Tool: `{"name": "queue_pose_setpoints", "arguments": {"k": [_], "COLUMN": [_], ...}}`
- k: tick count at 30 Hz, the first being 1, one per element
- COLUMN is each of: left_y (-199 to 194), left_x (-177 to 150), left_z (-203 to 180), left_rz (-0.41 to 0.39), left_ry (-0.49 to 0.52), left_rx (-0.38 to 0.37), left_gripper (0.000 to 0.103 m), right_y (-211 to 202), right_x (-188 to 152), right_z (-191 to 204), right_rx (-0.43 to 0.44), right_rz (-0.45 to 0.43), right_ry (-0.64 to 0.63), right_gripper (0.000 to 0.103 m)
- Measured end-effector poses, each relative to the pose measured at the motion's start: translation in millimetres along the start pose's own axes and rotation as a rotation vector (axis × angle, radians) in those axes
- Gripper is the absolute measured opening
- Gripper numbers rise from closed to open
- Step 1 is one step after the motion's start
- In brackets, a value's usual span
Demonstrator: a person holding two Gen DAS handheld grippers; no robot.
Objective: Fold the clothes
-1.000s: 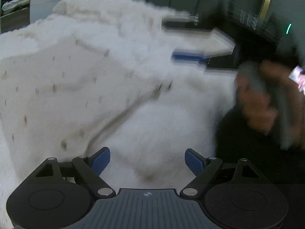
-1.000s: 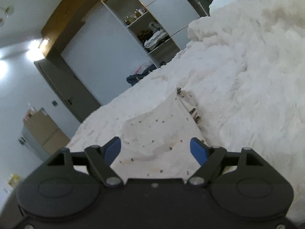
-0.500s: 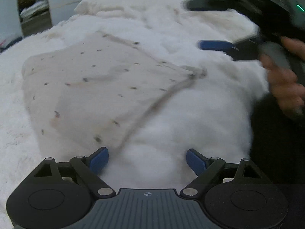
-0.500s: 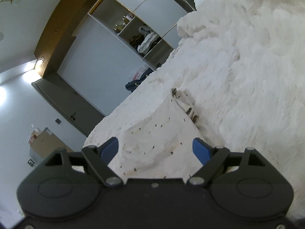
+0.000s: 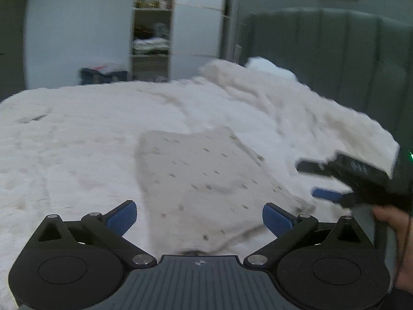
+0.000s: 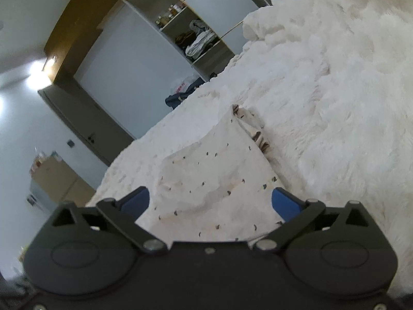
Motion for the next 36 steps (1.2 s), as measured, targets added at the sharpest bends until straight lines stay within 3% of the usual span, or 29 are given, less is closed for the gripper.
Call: {"name": "queue_pose_setpoints", "arguments": {"k": [4,8,15,19,29,31,36], "left_y": [-9.2,-16.7,-18.9,-27.5,-26.2,-22.8,-13.2], "left_x": [8.3,20.7,45.4,47.7,34.7,28.5,10.8], "left_z": [12.1,20.3,20.7,15.5,5.9,6.0,4.8], "left_rz": [-0.009,0.053,0.167,0.217,0.255,0.281,0.355], "left_ry": [-0.058,-0.096,-0.124,-0.124,-0.011,0.016,0.042], "left_rx": [0.126,0.094,0.026,0.034,0.152,0.192,0.203], "left_gripper": [0.103,0.103,0.103,0.103,0.103,0.103,0.103], "right_y": [-14.5,-46.7,-77.6,-86.9,-64.5,-62.6,-58.2], "right_x": [-6.5,-2.9,23.7,23.0,-2.8,-7.4,-19.2], "right_z": [26.4,63.0,112.8,132.8,136.2,136.7,141.8], "right_rx": [-0.046,-0.14,-0.398,-0.53,-0.65,-0.657,-0.661], "right_rz": [0.054,0.015,0.123,0.133,0.247,0.258,0.285], "right_ry": [-0.129,-0.24,-0.33,-0.382,-0.455,-0.46,-0.471], "right_gripper": [0.103,0.103,0.103,0.103,0.103,0.103,0.103]}}
Point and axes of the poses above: each gripper's, at about its wrist camera, not at the fingertips, and y roughly the way its jaws point, z to its left, x to its top, the point moved 4 cm from there along y, roughly the way its jaws point, and after that the axes turned 2 degrees about x, right-handed, at the moved point
